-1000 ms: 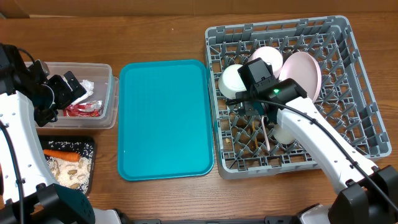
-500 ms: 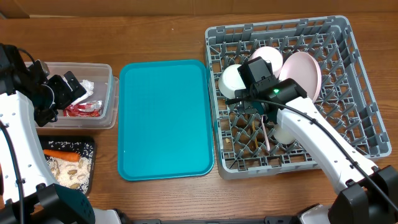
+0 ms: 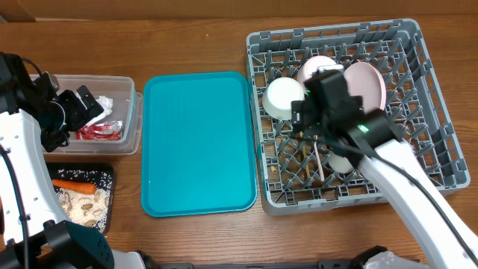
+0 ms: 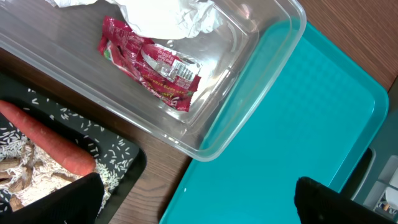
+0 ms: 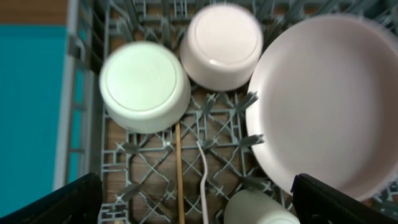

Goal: Sort waste into correct bins and load items into the dishwasher

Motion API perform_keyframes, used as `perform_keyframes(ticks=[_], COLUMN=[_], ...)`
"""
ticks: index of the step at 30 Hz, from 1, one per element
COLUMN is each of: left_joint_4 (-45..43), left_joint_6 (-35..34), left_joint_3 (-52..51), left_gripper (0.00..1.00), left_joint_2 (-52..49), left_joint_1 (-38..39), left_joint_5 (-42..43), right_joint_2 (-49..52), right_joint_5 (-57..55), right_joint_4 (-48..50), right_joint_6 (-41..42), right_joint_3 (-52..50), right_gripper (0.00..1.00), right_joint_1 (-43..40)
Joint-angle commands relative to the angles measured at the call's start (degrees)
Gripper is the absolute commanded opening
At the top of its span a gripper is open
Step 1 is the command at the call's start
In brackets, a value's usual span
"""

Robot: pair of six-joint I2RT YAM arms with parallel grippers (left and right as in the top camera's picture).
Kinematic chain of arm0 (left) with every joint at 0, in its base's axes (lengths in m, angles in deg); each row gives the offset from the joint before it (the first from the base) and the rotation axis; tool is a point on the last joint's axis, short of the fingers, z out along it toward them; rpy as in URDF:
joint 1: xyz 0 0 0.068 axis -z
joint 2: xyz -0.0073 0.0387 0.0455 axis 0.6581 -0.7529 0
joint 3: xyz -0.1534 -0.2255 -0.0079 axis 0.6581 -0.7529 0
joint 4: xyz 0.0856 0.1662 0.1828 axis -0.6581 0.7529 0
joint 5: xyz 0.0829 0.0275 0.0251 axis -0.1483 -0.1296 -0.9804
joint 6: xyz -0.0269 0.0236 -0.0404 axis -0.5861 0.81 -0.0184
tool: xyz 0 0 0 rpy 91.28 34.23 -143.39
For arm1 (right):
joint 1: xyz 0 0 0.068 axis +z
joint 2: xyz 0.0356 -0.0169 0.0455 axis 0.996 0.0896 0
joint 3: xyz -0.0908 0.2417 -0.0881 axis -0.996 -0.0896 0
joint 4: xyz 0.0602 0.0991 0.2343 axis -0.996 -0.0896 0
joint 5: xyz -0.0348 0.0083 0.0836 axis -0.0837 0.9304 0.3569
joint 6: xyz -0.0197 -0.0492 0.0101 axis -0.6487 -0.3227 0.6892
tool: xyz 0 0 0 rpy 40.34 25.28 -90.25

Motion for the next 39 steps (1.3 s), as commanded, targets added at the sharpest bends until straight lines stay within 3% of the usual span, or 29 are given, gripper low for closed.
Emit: perform_keyframes(ticks=[1, 7, 11, 18, 24, 30, 39], left_joint_4=[-0.1, -0.1, -0.1, -0.1, -0.1, -0.1, -0.1], left_joint_6=[-0.3, -0.3, -0.3, -0.3, -0.3, -0.3, -0.3], left_joint_3=[1.2, 1.2, 1.2, 1.2, 1.2, 1.2, 1.2], left_gripper=[1.0, 1.0, 1.0, 1.0, 1.0, 1.0, 1.0], left_joint_2=[0.1, 0.1, 0.1, 0.1, 0.1, 0.1, 0.1], left_joint_1=[0.1, 0.1, 0.1, 0.1, 0.1, 0.1, 0.1], left_joint_5=[0.3, 0.3, 0.3, 0.3, 0.3, 0.3, 0.3], right_joint_2=[-8.6, -20.2, -32.1, -54.9, -67.9, -73.2, -79.6], right_joint_5=[-1.4, -2.7, -1.1, 9.8, 18.0, 18.6, 19.9], right_joint_4=[0.6, 1.1, 7.9, 28.9, 41.5, 49.2, 53.5], right_joint_6=[-0.6, -0.6, -0.2, -0.1, 0.5, 3.1, 5.1], right_joint_3=[1.0, -0.7, -9.4, -37.0, -54.6, -63.3, -71.0], right_gripper=[1.0, 1.0, 1.0, 1.0, 1.0, 1.0, 1.0], right_joint_1=[-0.2, -0.2, -0.3, -9.6, -16.3, -17.0, -21.4])
